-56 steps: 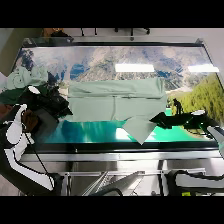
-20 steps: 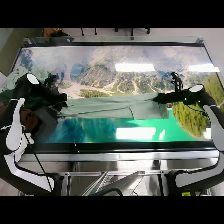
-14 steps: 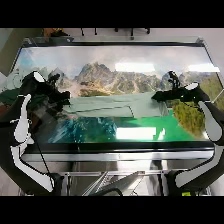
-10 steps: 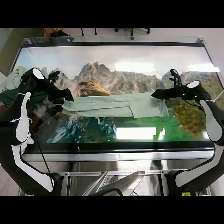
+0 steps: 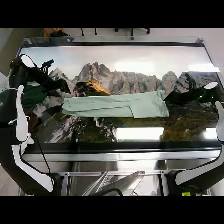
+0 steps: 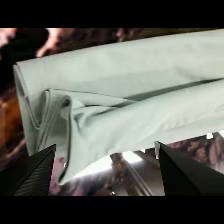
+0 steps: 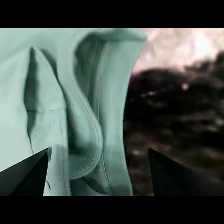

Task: Fold the shirts.

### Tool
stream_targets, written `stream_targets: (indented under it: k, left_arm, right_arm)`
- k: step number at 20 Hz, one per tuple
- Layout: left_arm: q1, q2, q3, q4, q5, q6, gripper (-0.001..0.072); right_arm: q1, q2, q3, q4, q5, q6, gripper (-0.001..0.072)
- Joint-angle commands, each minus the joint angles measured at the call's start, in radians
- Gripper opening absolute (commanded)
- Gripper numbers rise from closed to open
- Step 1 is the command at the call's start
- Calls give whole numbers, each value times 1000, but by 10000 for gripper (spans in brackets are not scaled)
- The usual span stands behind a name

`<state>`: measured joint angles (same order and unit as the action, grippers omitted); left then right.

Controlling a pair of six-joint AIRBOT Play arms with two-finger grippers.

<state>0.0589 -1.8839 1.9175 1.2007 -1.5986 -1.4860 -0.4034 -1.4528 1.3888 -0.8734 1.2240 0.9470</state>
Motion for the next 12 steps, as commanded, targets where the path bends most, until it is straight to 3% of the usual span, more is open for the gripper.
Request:
stream_targets:
  k: [1,6,9,11,12]
  left_arm:
    - [-42,-1,14,0,-16,-15,692]
    - [-109,-1,14,0,-5,-16,691]
    - [-167,-1,14,0,28,-16,691]
    - [-209,-1,14,1,73,-16,691]
    - [-232,-2,14,0,97,-21,690]
  right_arm:
    - [-36,-72,2,85,87,-31,704]
    - [0,-143,2,219,121,-106,702]
    - [57,-144,2,220,106,-114,672]
    - [89,-143,3,220,90,-130,450]
    - [103,-143,6,222,92,-132,372]
